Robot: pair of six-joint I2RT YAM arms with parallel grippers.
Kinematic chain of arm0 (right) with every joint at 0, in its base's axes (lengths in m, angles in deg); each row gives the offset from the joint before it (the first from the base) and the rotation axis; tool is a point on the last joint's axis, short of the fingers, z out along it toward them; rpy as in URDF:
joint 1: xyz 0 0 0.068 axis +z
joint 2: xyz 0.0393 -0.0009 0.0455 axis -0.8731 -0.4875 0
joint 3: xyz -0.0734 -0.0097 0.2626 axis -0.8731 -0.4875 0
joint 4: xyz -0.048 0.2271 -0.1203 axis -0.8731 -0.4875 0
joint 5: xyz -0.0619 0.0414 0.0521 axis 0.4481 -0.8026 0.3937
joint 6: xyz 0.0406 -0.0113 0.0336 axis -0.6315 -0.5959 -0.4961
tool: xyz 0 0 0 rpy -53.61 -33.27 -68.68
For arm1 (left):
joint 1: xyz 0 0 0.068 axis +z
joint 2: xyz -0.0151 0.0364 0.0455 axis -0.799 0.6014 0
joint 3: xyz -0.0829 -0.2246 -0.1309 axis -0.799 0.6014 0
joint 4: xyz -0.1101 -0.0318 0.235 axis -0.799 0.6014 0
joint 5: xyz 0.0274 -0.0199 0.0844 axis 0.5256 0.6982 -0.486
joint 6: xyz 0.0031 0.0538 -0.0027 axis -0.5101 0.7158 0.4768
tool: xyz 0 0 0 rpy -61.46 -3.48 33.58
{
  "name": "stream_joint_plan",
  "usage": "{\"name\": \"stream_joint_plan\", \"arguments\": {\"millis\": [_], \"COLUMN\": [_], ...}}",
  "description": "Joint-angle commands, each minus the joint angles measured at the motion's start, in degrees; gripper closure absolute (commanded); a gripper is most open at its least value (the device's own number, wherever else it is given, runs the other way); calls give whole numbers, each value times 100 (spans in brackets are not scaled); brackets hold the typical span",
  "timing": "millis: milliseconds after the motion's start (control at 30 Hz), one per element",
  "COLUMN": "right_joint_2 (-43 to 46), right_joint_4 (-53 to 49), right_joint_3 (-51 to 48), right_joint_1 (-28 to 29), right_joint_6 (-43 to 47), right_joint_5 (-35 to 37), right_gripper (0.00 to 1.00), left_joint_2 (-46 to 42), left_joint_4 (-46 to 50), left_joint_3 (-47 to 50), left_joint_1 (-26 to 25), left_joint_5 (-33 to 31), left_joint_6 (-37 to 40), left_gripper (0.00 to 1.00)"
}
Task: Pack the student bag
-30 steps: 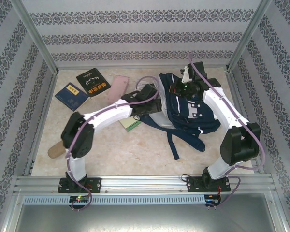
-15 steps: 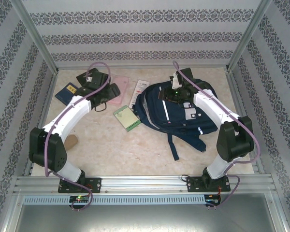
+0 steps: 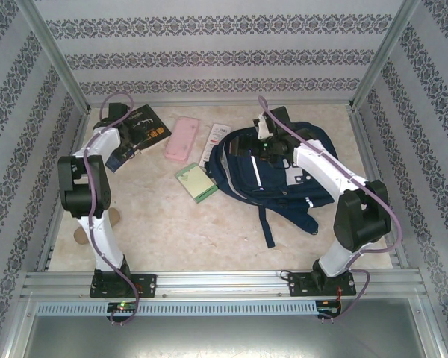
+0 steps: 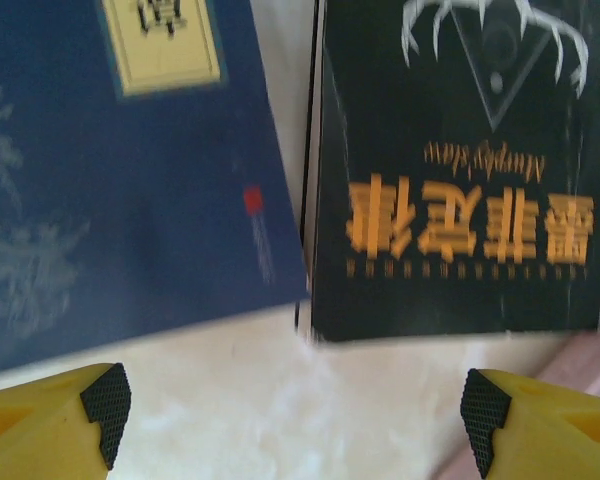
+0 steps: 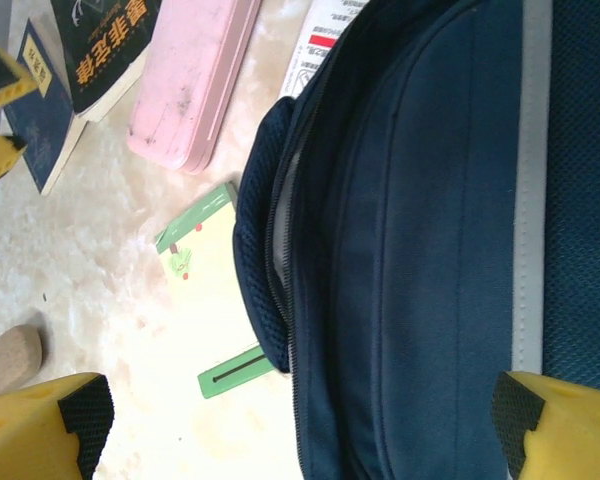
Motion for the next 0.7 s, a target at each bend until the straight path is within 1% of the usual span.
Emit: {"name": "stream_joint_plan", "arguments": {"millis": [0, 133, 300, 400, 500, 667], "right_joint_2": [278, 315, 333, 326, 316, 258], "right_joint_4": [81, 47, 29, 46, 47, 50], "right_joint_3": [11, 60, 90, 108, 143, 212], "right_joint_1": [119, 270, 540, 716, 858, 961], "right_joint_6": [-86, -147, -174, -185, -151, 7], "right_joint_5": [13, 74, 235, 331, 459, 489], "right_gripper": [2, 2, 2, 2, 2, 2], "left_joint_2": [354, 869, 1084, 915, 501, -476], "left_joint_4": [82, 185, 96, -60, -359, -642], "left_joint_3": [-563, -893, -768, -297, 502, 1917], "left_joint_1": [137, 335, 356, 356, 316, -31], "left_joint_5": [127, 345, 657, 838, 1096, 973], "left_joint_6": [143, 40, -103, -378, -698, -974], "left_gripper": [12, 13, 15, 16, 17, 17]}}
